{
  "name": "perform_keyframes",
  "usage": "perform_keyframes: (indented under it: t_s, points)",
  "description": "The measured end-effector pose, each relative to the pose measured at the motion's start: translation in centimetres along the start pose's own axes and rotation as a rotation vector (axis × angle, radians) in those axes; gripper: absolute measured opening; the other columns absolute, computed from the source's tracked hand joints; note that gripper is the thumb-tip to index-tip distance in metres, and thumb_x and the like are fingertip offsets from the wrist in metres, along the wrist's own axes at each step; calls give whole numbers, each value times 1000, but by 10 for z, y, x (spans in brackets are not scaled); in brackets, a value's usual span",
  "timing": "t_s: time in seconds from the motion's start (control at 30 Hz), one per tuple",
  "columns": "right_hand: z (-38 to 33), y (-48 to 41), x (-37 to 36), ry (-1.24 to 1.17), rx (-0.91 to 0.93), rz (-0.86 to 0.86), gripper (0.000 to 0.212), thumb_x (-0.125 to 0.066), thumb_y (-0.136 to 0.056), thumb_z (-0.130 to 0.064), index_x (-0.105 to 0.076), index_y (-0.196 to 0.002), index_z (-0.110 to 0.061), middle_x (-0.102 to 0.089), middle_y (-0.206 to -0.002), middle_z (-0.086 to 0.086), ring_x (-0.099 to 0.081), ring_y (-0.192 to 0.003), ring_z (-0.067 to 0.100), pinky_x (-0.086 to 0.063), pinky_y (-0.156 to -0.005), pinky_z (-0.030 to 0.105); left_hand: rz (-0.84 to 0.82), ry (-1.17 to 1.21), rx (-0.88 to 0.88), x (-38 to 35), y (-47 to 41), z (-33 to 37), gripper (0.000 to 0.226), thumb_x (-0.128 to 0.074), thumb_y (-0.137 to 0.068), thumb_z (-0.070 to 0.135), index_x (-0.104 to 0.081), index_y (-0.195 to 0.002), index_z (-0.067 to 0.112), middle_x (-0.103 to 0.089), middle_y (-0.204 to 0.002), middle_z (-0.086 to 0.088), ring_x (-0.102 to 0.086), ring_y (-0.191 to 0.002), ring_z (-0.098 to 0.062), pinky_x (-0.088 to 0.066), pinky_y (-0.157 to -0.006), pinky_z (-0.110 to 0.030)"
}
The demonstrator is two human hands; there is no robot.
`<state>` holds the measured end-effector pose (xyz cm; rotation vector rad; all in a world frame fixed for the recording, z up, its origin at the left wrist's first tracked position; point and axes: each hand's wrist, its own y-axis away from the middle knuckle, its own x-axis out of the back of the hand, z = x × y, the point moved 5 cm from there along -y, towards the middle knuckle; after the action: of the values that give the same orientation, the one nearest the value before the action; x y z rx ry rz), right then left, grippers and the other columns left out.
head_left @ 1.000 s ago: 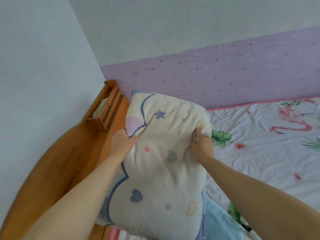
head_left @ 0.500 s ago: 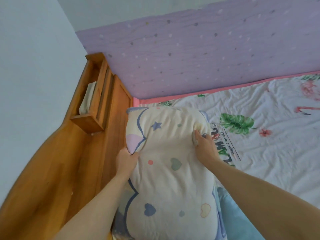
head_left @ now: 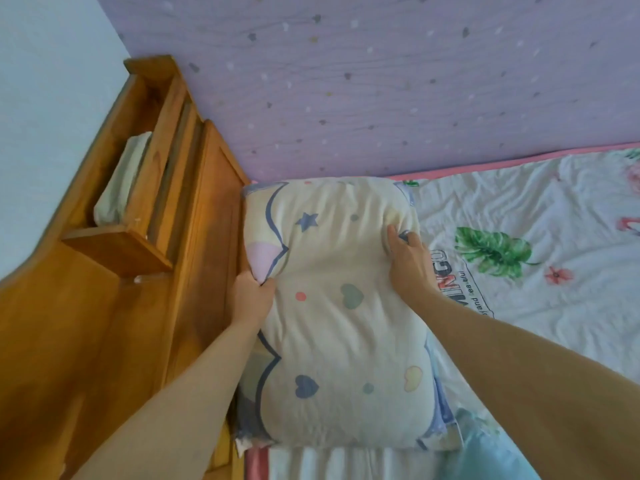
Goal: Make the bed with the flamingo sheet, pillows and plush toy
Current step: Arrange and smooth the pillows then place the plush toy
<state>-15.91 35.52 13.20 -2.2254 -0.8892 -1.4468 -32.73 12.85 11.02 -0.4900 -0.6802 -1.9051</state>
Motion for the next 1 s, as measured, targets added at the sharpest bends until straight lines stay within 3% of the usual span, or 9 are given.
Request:
perform_keyframes:
  t_s: [0.1,0.2,0.3,0.43,0.63,0.8,0.87,0.93,1.0]
  points:
    - [0,-27,-21,5,16,-87,87,-41,-84,7,-8,-149,-40,-29,-142,5,-34,-123,31,-40,-97,44,41,-56,28,-14,-34,-11,42,-62,-88,19,-49,-126,5,-58,-119,-17,-55,-112,-34,-45,-91,-37]
    - [12,-21,-62,127,25,-349,77,-41,-88,1,-13,-151,-33,-7,-158,6,-27,-138,35,-31,-110,42,-39,-200,145,-32,-56,-38,90,-66,-86,34,-6,-152,18,-36,-146,-17,-41,-130,-37,-40,-102,-43]
    - [39,23,-108,216,13,-610,72,-49,-91,-13,-13,-151,-30,3,-159,10,-28,-140,33,-31,-112,37,-175,-297,-7,-55,-49,-64,88,-72,-80,30,-19,-150,19,-41,-141,-18,-42,-127,-36,-41,-101,-40]
    - [63,72,-134,282,42,-763,108,-72,-80,-27,10,-151,-29,11,-158,12,-22,-142,35,-28,-112,37,-308,-416,-2,-77,-20,-104,87,-70,-82,40,-19,-151,24,-13,-156,-13,-14,-144,-30,-23,-114,-38]
    - [73,100,-151,282,-1,-772,135,-84,-65,-37,24,-146,-32,25,-155,11,-5,-143,43,-29,-112,48,-239,-424,13,-81,20,-129,95,-71,-77,48,-13,-150,35,-8,-156,-12,-13,-144,-31,-25,-112,-37]
    - [63,141,-150,382,10,-623,129,-81,-68,-43,23,-145,-33,24,-155,12,1,-144,38,-38,-105,46,-252,-661,-115,-81,62,-133,107,-71,-73,55,6,-146,47,17,-157,-4,2,-144,-37,-30,-109,-53]
    - [62,155,-152,430,90,-502,130,-87,-62,-31,12,-146,-33,10,-157,12,-12,-144,37,-40,-101,50,-280,-784,-229,-87,81,-134,111,-73,-70,55,7,-147,44,28,-154,-2,13,-143,-39,-28,-108,-58]
    - [63,169,-163,409,197,-420,127,-90,-46,-7,-15,-145,-30,-14,-155,10,-36,-137,35,-45,-94,55,-374,-899,-316,-100,99,-141,111,-71,-73,52,11,-147,38,37,-151,1,24,-141,-36,-16,-111,-64]
    - [63,185,-178,409,278,-411,123,-85,-48,1,-18,-146,-30,-18,-156,7,-38,-136,34,-43,-95,56,-456,-972,-340,-110,111,-153,106,-66,-78,48,11,-148,32,39,-149,3,26,-141,-34,-9,-112,-64]
